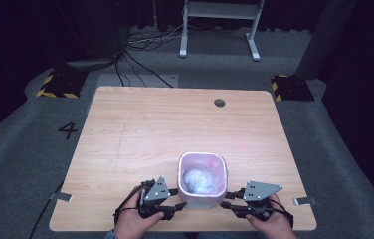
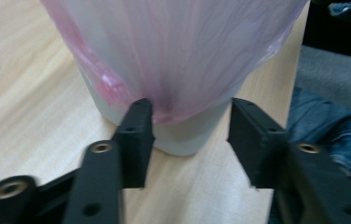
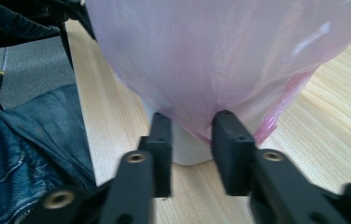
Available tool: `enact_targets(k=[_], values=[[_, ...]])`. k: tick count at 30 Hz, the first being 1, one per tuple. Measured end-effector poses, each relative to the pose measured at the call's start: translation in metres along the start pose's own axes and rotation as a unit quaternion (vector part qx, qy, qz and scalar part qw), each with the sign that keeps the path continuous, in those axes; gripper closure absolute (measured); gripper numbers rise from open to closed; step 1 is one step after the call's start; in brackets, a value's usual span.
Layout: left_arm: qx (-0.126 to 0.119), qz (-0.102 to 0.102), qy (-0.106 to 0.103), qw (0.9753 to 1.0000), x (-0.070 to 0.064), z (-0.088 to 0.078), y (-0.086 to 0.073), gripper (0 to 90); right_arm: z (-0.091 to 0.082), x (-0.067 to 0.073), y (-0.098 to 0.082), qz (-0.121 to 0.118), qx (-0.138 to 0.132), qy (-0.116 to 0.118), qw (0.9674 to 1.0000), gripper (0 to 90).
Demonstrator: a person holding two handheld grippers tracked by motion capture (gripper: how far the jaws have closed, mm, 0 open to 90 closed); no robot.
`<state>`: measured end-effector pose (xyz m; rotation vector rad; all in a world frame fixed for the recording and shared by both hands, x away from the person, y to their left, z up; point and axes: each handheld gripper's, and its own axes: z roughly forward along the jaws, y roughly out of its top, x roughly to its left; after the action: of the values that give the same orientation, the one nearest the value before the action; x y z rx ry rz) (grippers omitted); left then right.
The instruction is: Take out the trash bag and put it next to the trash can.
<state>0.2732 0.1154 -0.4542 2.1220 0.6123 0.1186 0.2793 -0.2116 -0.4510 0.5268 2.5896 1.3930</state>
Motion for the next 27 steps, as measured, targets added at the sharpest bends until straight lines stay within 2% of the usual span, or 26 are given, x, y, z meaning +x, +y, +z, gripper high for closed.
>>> enact_targets(k=[2,4,6,9,12,16,21,27], values=[[-0.006,-0.002,-0.004,1.0000,0.001,-0.003,0.001,67.7,-0.002,0.001,0.001,0.005,0.002,0.005,1.0000,82.0],[-0.015,-0.002,-0.004,0.9999,0.001,-0.006,0.001,76.3,-0.006,0.003,0.002,0.008,-0.006,0.009,0.9999,86.3],[-0.023,0.000,0.000,0.9997,0.000,-0.008,0.002,79.8,-0.009,0.005,0.004,0.005,-0.012,0.007,0.9999,88.6],[-0.050,-0.005,0.000,0.9987,-0.002,-0.013,0.002,84.5,-0.013,0.006,0.006,-0.001,-0.017,0.002,0.9998,89.6],[-0.069,-0.005,0.010,0.9975,-0.004,-0.021,0.003,87.2,-0.019,0.008,0.007,-0.004,-0.023,-0.005,0.9997,89.7],[-0.092,0.008,0.021,0.9955,-0.011,-0.033,0.008,89.0,-0.029,0.012,0.011,-0.009,-0.040,-0.016,0.9990,89.7],[-0.114,0.022,0.022,0.9930,-0.019,-0.042,0.013,89.2,-0.040,0.019,0.017,-0.024,-0.053,-0.035,0.9977,89.7],[-0.127,0.031,0.021,0.9911,-0.022,-0.048,0.022,89.2,-0.048,0.023,0.026,-0.037,-0.066,-0.049,0.9959,89.5]])
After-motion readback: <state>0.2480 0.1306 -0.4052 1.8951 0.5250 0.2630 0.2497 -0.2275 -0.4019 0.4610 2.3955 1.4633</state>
